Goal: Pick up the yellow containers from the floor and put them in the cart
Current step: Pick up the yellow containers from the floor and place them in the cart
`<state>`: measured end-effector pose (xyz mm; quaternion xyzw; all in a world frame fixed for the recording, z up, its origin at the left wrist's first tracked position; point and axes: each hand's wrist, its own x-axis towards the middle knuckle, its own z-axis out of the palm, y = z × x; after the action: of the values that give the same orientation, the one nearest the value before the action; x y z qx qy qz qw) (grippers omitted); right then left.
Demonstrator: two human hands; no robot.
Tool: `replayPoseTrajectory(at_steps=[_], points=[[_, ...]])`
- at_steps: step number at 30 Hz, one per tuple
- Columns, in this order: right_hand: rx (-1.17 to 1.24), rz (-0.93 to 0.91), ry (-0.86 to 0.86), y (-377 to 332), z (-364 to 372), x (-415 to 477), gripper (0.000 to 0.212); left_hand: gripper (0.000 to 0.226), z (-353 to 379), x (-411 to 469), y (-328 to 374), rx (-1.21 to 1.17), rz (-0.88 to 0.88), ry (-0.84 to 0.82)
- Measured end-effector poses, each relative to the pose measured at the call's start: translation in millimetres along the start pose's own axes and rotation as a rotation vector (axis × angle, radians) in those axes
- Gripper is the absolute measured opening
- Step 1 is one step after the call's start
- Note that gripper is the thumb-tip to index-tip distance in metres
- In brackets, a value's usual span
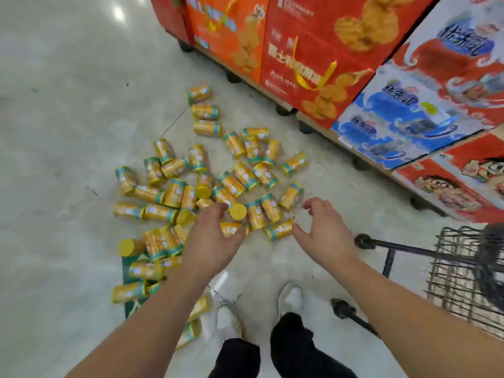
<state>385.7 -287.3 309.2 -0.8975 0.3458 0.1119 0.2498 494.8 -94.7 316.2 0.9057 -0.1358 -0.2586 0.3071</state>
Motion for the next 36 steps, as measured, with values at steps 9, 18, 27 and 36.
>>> replayPoseTrajectory(at_steps=[9,18,27,36], points=[[-0.374,-0.047,-0.324,139.9,244.7,105.6,0.065,0.062,195.7,106.3,-195.1,0.361,-0.063,-0.258],[-0.627,-0.331,-0.245,228.4,404.1,194.4,0.083,0.083,342.4,196.5,-310.8,0.753,0.105,-0.273],[-0.699,-0.445,-0.069,234.8,418.5,207.5,0.071,0.065,364.0,208.9,-337.4,0.855,0.236,-0.032],[-0.552,-0.229,-0.286,205.1,358.1,189.3,0.079,0.072,315.8,183.5,-287.6,0.558,0.208,-0.071]])
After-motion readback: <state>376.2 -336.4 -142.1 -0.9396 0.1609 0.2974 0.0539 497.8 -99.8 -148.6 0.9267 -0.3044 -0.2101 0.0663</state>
